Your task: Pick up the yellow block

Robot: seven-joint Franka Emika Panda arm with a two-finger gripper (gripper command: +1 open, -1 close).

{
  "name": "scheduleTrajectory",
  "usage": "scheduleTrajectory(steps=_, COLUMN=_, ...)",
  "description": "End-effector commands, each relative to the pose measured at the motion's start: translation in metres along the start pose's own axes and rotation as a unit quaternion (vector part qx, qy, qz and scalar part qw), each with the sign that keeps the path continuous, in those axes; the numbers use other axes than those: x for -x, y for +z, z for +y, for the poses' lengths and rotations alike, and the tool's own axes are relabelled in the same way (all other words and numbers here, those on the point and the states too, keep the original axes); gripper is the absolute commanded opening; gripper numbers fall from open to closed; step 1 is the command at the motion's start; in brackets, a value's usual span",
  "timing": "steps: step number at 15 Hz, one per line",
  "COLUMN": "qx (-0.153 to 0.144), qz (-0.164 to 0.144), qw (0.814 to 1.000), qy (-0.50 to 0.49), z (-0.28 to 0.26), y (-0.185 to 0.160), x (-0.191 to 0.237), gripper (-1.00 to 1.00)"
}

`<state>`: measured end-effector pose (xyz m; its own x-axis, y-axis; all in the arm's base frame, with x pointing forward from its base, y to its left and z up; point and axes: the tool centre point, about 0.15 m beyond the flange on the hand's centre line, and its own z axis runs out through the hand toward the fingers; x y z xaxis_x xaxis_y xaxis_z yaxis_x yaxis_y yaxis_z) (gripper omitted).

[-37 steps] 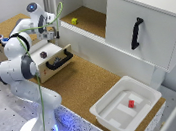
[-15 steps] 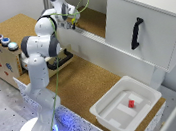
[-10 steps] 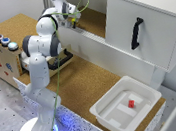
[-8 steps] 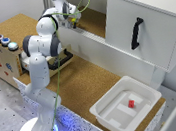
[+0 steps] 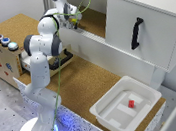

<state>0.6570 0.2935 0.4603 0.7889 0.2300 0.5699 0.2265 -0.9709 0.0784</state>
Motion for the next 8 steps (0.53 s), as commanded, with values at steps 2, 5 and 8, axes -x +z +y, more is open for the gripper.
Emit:
scheduleTrajectory(steps=2, qx=0.006, qz=-0.015, qw=1.000, qy=-0.008, z=0.020, y=0.001, x=-0.018, gripper=-1.00)
scheduleTrajectory(steps=5, qx=0.006, qz=0.014, qw=1.000, qy=-0.015, z=0.021, y=-0.029, x=-0.008, gripper=-1.00)
scheduleTrajectory(steps=8, qx=-0.002, qz=0.023, qw=1.000, qy=-0.016, z=0.025, y=-0.052, x=0.006, gripper=-1.00)
